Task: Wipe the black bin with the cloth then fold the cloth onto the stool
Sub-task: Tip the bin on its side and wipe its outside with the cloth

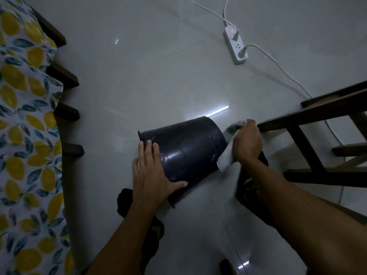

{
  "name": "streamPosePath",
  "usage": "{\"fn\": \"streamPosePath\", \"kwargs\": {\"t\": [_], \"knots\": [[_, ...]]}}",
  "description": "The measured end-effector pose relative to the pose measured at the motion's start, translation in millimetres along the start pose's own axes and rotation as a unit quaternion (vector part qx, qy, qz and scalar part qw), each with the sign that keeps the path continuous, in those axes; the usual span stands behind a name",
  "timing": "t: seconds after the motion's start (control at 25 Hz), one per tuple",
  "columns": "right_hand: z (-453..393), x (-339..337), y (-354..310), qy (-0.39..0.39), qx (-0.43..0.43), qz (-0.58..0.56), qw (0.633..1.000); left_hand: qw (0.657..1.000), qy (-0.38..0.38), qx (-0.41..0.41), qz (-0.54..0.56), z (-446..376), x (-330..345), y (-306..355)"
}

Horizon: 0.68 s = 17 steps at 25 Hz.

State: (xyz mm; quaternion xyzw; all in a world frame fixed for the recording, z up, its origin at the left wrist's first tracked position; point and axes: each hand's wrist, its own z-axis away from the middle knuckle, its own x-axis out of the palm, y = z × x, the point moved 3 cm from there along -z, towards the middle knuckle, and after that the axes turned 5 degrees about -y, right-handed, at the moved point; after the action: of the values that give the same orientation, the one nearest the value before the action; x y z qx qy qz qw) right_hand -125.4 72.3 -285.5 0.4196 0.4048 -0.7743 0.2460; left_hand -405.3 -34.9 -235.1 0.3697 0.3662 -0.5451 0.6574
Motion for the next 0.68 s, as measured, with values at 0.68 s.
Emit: {"fn": "streamPosePath", "kwargs": {"t": [0.68], "knots": [[83.1,-74.3,-23.0,0.04,0.015,-0.304,0.952,0.786,-0.023,-0.209,0.582,0.2,-13.8,-7.5]]}}
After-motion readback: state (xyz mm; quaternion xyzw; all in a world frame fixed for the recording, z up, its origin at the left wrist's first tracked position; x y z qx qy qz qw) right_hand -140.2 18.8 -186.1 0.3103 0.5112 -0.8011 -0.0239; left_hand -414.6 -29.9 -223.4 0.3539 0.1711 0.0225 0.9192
